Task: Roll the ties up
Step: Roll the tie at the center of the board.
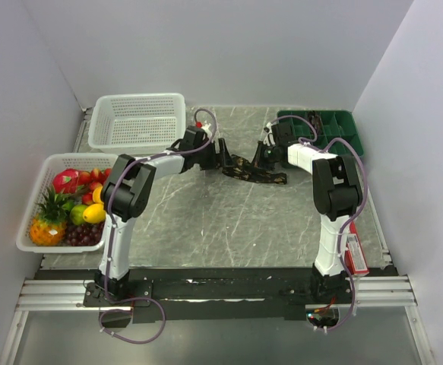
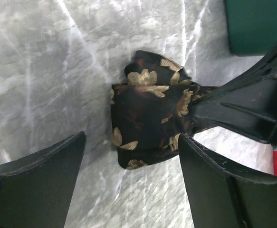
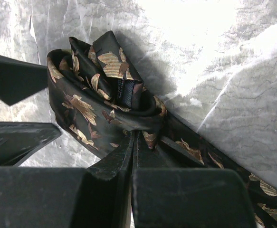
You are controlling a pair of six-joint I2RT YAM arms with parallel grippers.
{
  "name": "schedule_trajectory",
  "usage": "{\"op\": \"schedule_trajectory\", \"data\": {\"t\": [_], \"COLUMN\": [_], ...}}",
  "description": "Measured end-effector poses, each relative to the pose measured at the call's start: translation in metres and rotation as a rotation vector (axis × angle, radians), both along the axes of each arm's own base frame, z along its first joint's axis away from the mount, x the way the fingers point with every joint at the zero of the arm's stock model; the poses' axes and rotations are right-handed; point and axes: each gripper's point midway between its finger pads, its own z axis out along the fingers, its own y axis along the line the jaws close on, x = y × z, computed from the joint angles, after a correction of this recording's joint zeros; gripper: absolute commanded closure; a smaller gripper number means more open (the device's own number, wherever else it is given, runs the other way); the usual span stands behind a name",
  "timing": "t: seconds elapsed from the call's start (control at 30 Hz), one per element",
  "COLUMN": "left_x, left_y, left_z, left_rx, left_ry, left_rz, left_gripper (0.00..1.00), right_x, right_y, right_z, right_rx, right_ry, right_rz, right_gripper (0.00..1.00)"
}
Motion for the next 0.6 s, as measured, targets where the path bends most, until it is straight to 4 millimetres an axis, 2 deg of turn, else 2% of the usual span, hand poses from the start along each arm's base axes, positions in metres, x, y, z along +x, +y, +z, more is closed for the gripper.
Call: {"op": "schedule_trajectory", "data": {"t": [0.13, 0.23, 0.27, 0.43, 0.47, 0.6], "left_x": [0.000, 0.000, 0.000, -0.005, -0.005, -0.003], "left_y": [-0.006, -0.012, -0.012, -0.015, -0.015, -0.015], "left_z": [0.001, -0.002, -0.003, -0.011, -0.011, -0.009], "left_rx": [-0.043, -0.080, -0.088, -0.137, -0.145, -0.175], "left_ry": [0.012, 0.024, 0.029, 0.056, 0.060, 0.063], "left_rz": [-0.006, -0.012, -0.011, -0.004, 0.000, 0.014], "left_gripper": [0.24, 0.39, 0.51, 0.74, 0.83, 0.99], "right_x": [0.000, 0.000, 0.000, 0.000, -0.001, -0.001], "right_y": [0.000, 0.000, 0.000, 0.001, 0.002, 0.006], "right_z": [0.000, 0.000, 0.000, 0.000, 0.000, 0.000], "right_rx": [0.000, -0.001, -0.002, -0.003, -0.005, -0.012], "right_ry": [0.000, -0.001, -0.001, -0.001, -0.001, -0.006], "right_rz": [0.000, 0.000, -0.001, 0.002, 0.003, 0.010], "right_gripper": [1.00, 1.00, 1.00, 1.00, 1.00, 1.00]}}
